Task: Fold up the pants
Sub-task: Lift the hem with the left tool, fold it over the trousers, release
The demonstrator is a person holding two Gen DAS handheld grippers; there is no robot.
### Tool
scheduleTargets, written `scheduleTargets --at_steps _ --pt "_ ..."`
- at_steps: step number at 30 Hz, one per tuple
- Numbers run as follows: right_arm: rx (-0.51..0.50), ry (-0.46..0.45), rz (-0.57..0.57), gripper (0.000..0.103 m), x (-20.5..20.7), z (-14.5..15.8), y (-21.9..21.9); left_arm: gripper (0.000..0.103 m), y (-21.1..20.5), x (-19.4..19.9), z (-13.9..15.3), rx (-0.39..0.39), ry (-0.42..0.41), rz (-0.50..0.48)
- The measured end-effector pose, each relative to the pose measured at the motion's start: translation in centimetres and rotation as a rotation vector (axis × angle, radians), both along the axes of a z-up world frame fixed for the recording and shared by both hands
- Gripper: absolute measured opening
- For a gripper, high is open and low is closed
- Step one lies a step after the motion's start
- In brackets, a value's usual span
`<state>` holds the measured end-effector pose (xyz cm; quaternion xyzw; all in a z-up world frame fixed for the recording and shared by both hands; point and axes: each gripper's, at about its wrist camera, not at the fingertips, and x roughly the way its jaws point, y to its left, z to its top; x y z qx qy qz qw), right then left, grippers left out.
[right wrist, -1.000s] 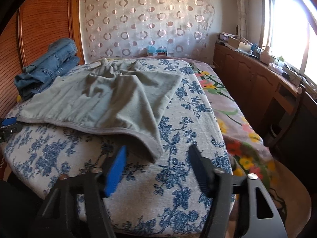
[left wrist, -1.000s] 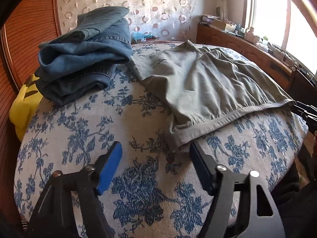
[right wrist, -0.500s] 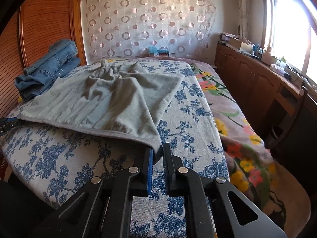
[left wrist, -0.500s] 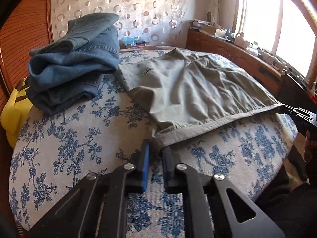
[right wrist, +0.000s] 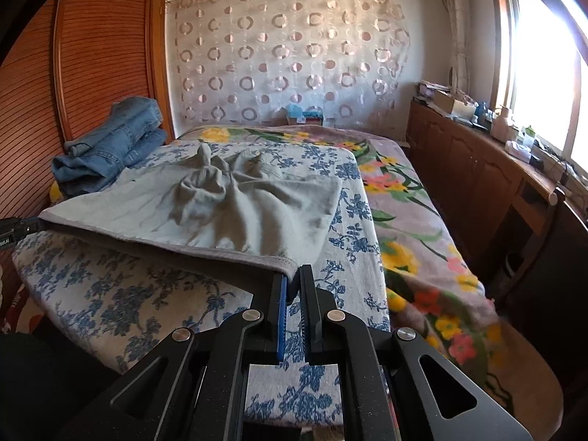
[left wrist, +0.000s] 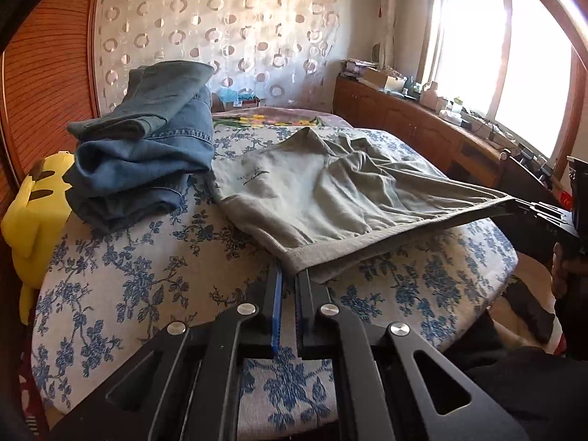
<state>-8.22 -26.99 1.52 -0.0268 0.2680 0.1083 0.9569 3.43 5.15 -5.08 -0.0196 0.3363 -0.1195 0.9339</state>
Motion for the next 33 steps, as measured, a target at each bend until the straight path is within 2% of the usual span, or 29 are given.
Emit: scheduleTargets --at_steps 6,12,17,19,21,23,27,33 --pt "-0.02 0.015 0.015 0.006 -1.4 0.2 -1.3 0.007 -0.3 -1.3 0.5 0.015 0.0 -0.021" --pt "-0.014 0.117 0.027 0.006 -0.6 -2.3 -1.3 0.007 -0.5 -1.0 -2.1 0.023 0.071 -0.019" --pt "0.0 0.121 0.051 0.009 -0.9 -2.6 -1.6 0.007 -0.3 -1.4 -2.8 0.026 0.078 -0.017" --pt "0.008 0.118 0.051 0.012 -0.5 -1.6 -1.9 0.007 -0.3 -1.5 -2.8 0.024 0.077 -0.018" --pt "0.014 0.108 0.047 0.024 -0.6 -1.1 -2.2 0.007 -0.2 -1.5 -2.9 0.024 0.075 -0.018" --pt "0.025 0.096 0.055 0.028 -1.2 -0.4 -2.2 0.007 -0.3 -1.5 -2.9 0.026 0.076 -0.018" --pt "0.028 0.074 0.061 0.032 -1.3 0.4 -1.2 0.007 -0.4 -1.5 -2.8 0.027 0.081 -0.014" --pt "0.031 0.076 0.051 0.034 -0.2 -0.7 0.1 0.007 -0.6 -1.4 -2.8 0.033 0.074 -0.023"
